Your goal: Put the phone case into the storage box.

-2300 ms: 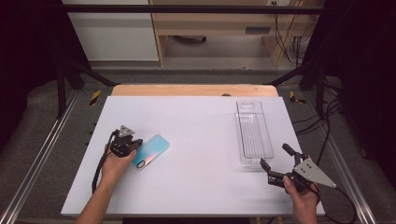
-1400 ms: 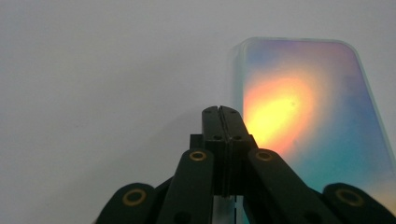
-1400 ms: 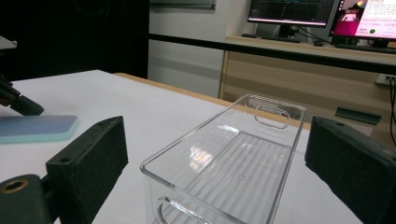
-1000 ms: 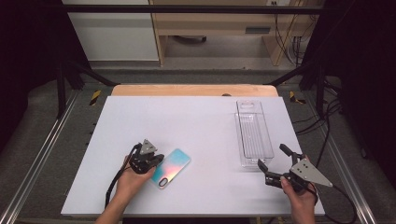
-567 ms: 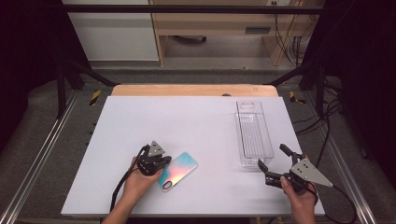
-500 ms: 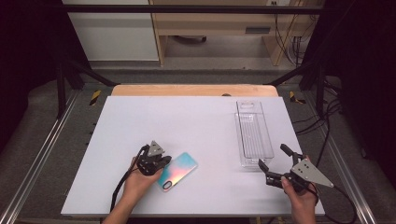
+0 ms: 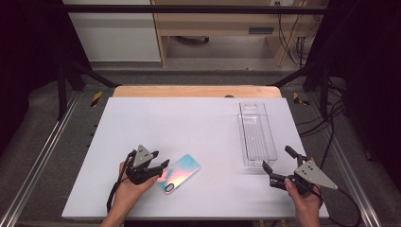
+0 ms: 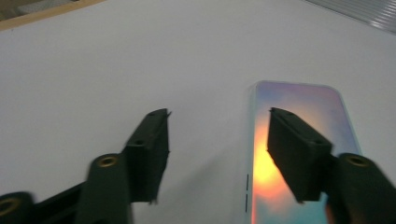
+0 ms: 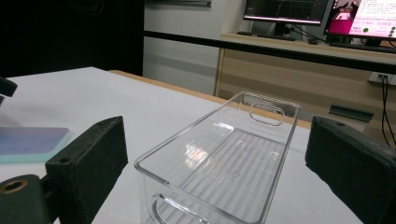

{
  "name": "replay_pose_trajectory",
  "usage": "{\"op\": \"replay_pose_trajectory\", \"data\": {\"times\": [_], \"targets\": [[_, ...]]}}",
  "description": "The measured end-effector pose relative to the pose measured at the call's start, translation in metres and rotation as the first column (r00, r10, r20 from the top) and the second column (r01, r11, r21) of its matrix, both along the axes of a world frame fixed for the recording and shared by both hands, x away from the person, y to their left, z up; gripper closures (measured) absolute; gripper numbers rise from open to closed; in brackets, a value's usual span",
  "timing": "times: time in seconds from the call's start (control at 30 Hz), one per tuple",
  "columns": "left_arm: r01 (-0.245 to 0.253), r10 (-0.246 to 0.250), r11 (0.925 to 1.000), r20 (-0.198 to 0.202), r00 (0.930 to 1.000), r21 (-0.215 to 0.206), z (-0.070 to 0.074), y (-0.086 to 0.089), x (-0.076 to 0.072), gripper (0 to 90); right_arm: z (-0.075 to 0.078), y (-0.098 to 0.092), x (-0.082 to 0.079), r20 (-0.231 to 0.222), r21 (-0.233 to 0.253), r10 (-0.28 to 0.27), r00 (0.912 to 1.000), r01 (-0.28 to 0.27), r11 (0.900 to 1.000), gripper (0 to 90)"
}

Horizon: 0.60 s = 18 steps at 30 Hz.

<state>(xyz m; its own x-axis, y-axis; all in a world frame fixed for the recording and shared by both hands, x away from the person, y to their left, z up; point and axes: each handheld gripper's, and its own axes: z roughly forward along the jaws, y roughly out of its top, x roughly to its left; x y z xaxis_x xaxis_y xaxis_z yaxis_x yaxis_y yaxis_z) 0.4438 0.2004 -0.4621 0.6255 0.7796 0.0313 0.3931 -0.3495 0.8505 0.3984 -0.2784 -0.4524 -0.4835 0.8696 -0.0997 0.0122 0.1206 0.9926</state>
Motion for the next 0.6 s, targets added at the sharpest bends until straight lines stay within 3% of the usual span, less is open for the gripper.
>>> {"op": "replay_pose_trajectory", "data": {"times": [0.13,0.27,0.37,0.6], "targets": [[0.007,-0.007,0.9998,-0.011,0.9999,-0.017,0.002,0.001,-0.008,9.0,0.002,0.002,-0.002,0.005,-0.003,0.003,1.0,-0.003,1.0,5.8],[0.015,-0.016,0.9993,-0.019,0.9997,-0.034,0.004,0.002,-0.016,2.2,0.001,0.002,-0.001,0.003,-0.011,-0.004,1.0,0.004,1.0,5.8],[0.0,-0.001,0.9989,-0.028,0.9996,-0.046,0.003,0.004,-0.019,2.7,0.0,0.002,-0.001,0.0,-0.012,-0.004,1.0,0.004,1.0,5.8],[0.014,-0.016,0.9993,-0.04,0.9991,-0.035,-0.003,0.005,-0.025,3.1,0.0,0.003,0.0,-0.002,-0.016,-0.002,1.0,0.002,1.0,5.8]]}}
